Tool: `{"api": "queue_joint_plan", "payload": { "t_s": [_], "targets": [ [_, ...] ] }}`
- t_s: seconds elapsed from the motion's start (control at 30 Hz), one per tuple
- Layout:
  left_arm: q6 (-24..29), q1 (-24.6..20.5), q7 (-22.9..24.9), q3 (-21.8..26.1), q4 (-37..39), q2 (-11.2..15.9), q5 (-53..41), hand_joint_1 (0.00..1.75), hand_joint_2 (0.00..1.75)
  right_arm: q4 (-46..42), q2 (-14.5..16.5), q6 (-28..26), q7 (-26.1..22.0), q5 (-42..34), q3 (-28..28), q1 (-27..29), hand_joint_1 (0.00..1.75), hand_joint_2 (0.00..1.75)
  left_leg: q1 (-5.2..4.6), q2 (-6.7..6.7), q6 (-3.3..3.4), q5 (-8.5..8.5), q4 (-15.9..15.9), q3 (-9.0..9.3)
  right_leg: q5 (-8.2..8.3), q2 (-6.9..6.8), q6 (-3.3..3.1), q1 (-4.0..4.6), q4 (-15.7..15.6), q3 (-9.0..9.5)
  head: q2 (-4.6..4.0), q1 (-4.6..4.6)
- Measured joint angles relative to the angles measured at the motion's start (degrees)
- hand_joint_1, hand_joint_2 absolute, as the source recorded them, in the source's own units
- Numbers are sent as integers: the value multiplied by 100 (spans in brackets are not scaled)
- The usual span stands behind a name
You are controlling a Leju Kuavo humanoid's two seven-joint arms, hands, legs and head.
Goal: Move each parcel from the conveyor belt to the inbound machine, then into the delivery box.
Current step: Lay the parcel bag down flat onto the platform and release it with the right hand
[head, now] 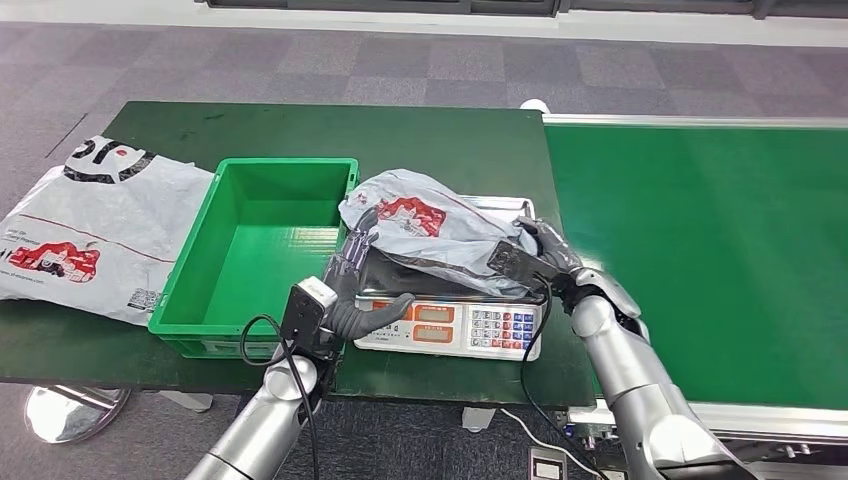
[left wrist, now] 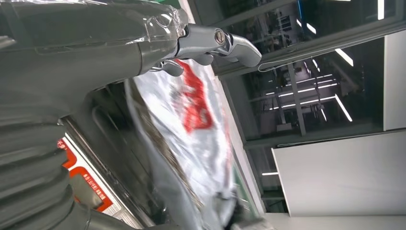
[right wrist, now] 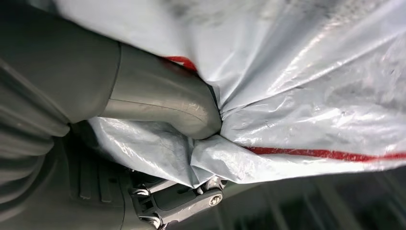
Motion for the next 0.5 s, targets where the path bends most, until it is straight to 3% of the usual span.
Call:
{"api": "queue_joint_plan", "payload": {
  "t_s": [0.5],
  "targets": [
    [47,-20,1,0,56,-14,6,0,175,1201,40,190,286,-276,388,-483,175,175,-3,9,0,0,1,-3,4,4,-5,-3,-1,-9,0,-1]
  ]
}}
